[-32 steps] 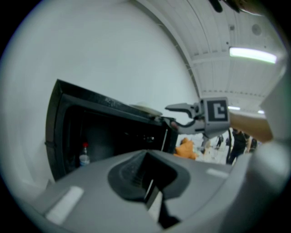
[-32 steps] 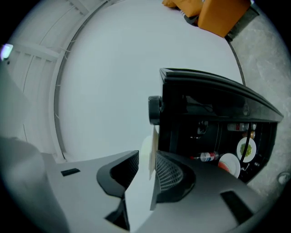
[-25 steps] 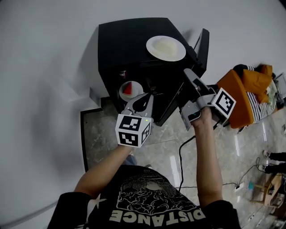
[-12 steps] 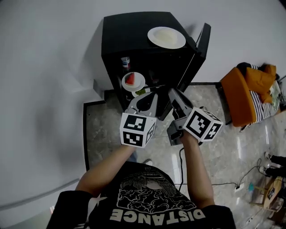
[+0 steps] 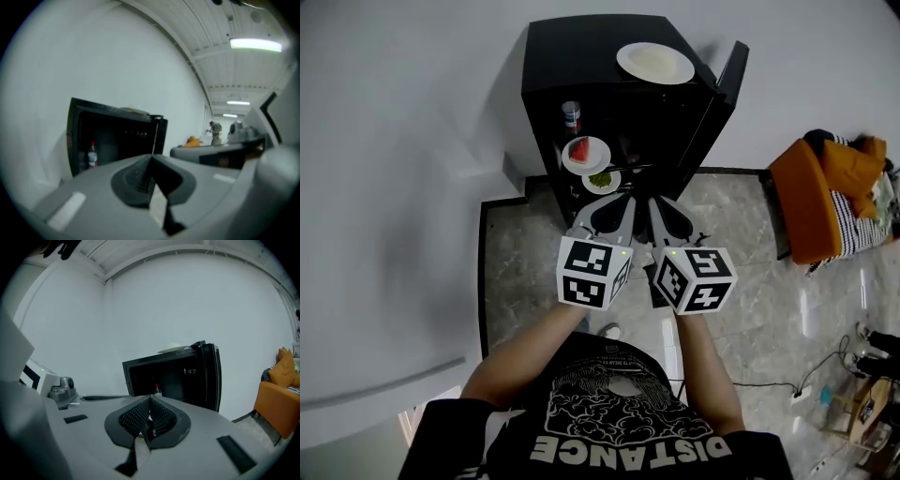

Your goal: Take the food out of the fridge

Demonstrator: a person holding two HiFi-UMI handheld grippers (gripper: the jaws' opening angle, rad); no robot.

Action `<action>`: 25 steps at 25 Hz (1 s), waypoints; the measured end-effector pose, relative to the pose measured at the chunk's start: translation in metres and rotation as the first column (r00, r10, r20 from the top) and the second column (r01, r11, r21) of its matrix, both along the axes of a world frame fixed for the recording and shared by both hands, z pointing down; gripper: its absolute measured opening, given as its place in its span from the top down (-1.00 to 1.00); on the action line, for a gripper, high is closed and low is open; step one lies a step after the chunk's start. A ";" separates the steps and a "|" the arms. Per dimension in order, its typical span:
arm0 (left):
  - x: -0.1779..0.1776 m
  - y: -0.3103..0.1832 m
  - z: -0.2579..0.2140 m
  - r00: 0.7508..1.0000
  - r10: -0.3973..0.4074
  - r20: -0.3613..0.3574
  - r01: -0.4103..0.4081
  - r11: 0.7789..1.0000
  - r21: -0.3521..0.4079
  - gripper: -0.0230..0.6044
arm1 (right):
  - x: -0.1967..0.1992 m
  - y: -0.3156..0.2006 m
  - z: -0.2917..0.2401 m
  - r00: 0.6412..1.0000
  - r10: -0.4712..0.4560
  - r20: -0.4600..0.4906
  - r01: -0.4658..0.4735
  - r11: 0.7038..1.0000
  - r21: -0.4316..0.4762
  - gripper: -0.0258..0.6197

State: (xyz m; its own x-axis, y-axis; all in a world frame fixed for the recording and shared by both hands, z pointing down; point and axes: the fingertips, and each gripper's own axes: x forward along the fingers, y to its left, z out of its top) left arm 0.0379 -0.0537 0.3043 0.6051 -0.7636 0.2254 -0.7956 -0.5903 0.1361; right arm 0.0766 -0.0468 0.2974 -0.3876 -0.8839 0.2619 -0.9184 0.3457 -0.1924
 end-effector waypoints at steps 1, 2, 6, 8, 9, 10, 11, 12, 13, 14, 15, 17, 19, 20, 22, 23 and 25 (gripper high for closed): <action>-0.001 0.002 0.001 1.000 -0.004 0.000 0.004 1.000 -0.002 0.92 | -0.002 0.002 0.002 1.000 -0.005 -0.011 0.005 1.000 0.001 0.91; -0.002 0.003 0.002 1.000 -0.007 0.000 0.007 1.000 -0.004 0.92 | -0.004 0.004 0.003 1.000 -0.010 -0.015 0.010 1.000 0.001 0.91; -0.006 0.007 0.004 1.000 -0.017 -0.005 0.017 1.000 -0.009 0.92 | -0.010 0.007 0.005 1.000 -0.024 -0.014 0.024 1.000 -0.003 0.91; -0.007 0.006 0.004 1.000 -0.021 -0.009 0.021 1.000 -0.008 0.92 | -0.012 0.007 0.006 1.000 -0.028 -0.008 0.028 1.000 -0.007 0.91; -0.008 0.006 0.004 1.000 -0.024 -0.011 0.023 1.000 -0.006 0.92 | -0.013 0.006 0.007 1.000 -0.029 -0.002 0.029 1.000 -0.010 0.91; -0.010 0.006 0.004 1.000 -0.027 -0.014 0.027 1.000 -0.004 0.92 | -0.014 0.006 0.009 1.000 -0.030 0.005 0.030 0.999 -0.013 0.91; -0.011 0.005 0.004 0.999 -0.030 -0.016 0.030 1.000 -0.003 0.92 | -0.015 0.005 0.010 0.999 -0.032 0.016 0.032 0.999 -0.016 0.91; -0.013 0.004 0.005 0.999 -0.034 -0.018 0.034 0.999 -0.003 0.92 | -0.017 0.005 0.012 0.999 -0.034 0.027 0.034 0.999 -0.020 0.91; -0.016 0.003 0.007 0.999 -0.039 -0.020 0.038 0.999 -0.004 0.92 | -0.019 0.004 0.014 0.999 -0.037 0.040 0.038 0.999 -0.025 0.91; -0.018 0.002 0.008 0.999 -0.043 -0.021 0.043 0.999 -0.007 0.92 | -0.021 0.003 0.016 0.998 -0.039 0.054 0.041 0.999 -0.031 0.91; -0.021 0.001 0.010 0.999 -0.047 -0.021 0.047 0.999 -0.010 0.92 | -0.023 0.002 0.019 0.996 -0.043 0.072 0.046 0.998 -0.040 0.91; -0.027 -0.003 0.015 0.998 -0.057 -0.018 0.057 0.998 -0.014 0.92 | -0.030 -0.003 0.027 0.990 -0.052 0.129 0.061 0.996 -0.068 0.91; -0.036 -0.009 0.020 0.997 -0.070 -0.013 0.070 0.997 -0.019 0.92 | -0.039 -0.010 0.037 0.975 -0.060 0.212 0.084 0.991 -0.106 0.91; -0.040 -0.012 0.023 0.997 -0.077 -0.011 0.077 0.997 -0.022 0.92 | -0.044 -0.014 0.043 0.965 -0.059 0.255 0.094 0.987 -0.127 0.91; -0.047 -0.018 0.030 0.996 -0.087 -0.012 0.087 0.996 -0.027 0.92 | -0.051 -0.022 0.056 0.945 -0.050 0.324 0.107 0.981 -0.161 0.91; -0.051 -0.022 0.033 0.996 -0.090 -0.015 0.090 0.996 -0.027 0.92 | -0.054 -0.027 0.061 0.936 -0.044 0.348 0.110 0.979 -0.173 0.91; -0.059 -0.031 0.039 0.995 -0.098 -0.021 0.098 0.995 -0.030 0.92 | -0.061 -0.036 0.072 0.922 -0.036 0.386 0.118 0.974 -0.192 0.91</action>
